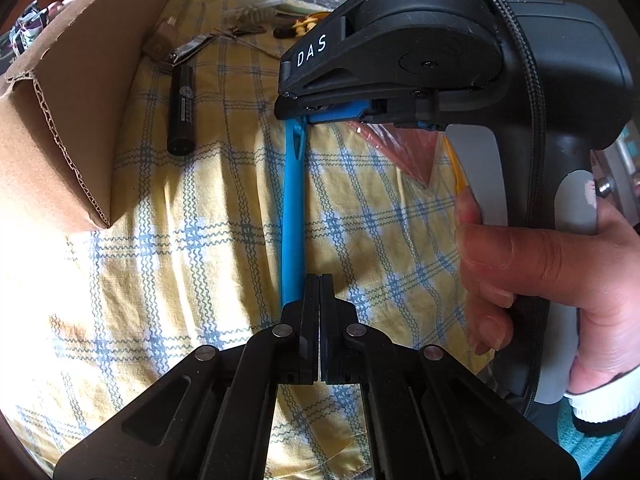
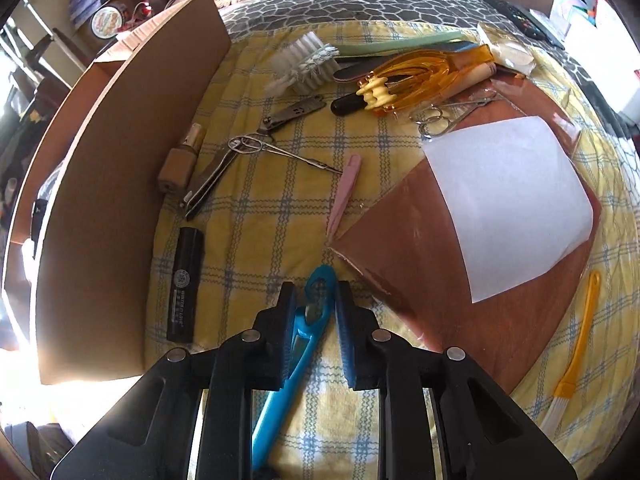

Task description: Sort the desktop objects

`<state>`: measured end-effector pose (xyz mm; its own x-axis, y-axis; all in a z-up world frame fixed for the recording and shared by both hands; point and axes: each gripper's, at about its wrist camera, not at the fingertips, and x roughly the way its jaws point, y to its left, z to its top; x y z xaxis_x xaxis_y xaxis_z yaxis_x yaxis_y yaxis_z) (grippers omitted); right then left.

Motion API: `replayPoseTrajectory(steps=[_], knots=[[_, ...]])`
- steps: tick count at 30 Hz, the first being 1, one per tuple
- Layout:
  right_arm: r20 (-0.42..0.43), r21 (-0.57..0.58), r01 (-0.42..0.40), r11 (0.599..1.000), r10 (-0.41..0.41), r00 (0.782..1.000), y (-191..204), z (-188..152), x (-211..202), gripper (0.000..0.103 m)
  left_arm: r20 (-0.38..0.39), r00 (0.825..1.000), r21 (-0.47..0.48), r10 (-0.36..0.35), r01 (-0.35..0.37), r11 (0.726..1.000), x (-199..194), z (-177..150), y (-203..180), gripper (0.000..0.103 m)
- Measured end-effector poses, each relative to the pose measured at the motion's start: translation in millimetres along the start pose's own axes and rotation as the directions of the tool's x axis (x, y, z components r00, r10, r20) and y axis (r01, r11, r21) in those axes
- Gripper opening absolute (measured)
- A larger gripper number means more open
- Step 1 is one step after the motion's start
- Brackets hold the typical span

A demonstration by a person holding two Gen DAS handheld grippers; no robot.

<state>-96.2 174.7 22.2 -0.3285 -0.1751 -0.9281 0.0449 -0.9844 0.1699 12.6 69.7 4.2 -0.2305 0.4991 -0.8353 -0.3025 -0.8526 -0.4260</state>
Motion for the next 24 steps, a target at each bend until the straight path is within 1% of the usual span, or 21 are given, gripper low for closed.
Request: replayPoseTrajectory(steps=[5,10,14,16,18,20,21,22,23,24], knots=[[0.024,0.045,-0.058,0.997,0.057,0.998,-13,-3,-7,0.018,-0.003,1.0,0.008,0.005,-0.005,1.0,2,2,-1,0.0],[0.079,0.093,-0.15,0.984,0.142,0.987,-26,-8,-25,0.018,0.006,1.0,0.031,0.019,-0.019,0.999,4,7,-6,0.0],[0.117,0.094,-0.169,0.981,0.158,0.981,-28,-11,-42,0.017,0.017,0.999,0.061,0.03,-0.031,0.998,5,12,-15,0.0],[0.136,0.102,-0.191,0.976,0.177,0.975,-30,-13,-51,0.004,0.017,0.999,0.077,0.046,-0.047,0.996,7,14,-20,0.0],[0.153,0.101,-0.205,0.974,0.188,0.97,-31,-13,-60,0.006,0.016,0.999,0.092,0.05,-0.052,0.994,9,16,-23,0.0],[0.148,0.089,-0.195,0.977,0.18,0.972,-30,-12,-63,0.006,0.005,0.998,0.103,0.069,-0.069,0.992,13,17,-21,0.0],[0.14,0.09,-0.186,0.978,0.173,0.975,-31,-12,-62,0.006,0.01,0.998,0.099,0.065,-0.065,0.993,17,26,-18,0.0],[0.135,0.101,-0.181,0.978,0.167,0.977,-34,-12,-61,0.006,0.009,0.998,0.091,0.06,-0.06,0.994,16,26,-17,0.0],[0.127,0.115,-0.187,0.976,0.172,0.977,-37,-12,-59,0.006,0.009,0.999,0.079,0.052,-0.053,0.995,16,21,-17,0.0],[0.11,0.127,-0.208,0.97,0.195,0.975,-40,-12,-54,0.006,0.008,0.999,0.067,0.041,-0.041,0.997,16,17,-15,0.0]])
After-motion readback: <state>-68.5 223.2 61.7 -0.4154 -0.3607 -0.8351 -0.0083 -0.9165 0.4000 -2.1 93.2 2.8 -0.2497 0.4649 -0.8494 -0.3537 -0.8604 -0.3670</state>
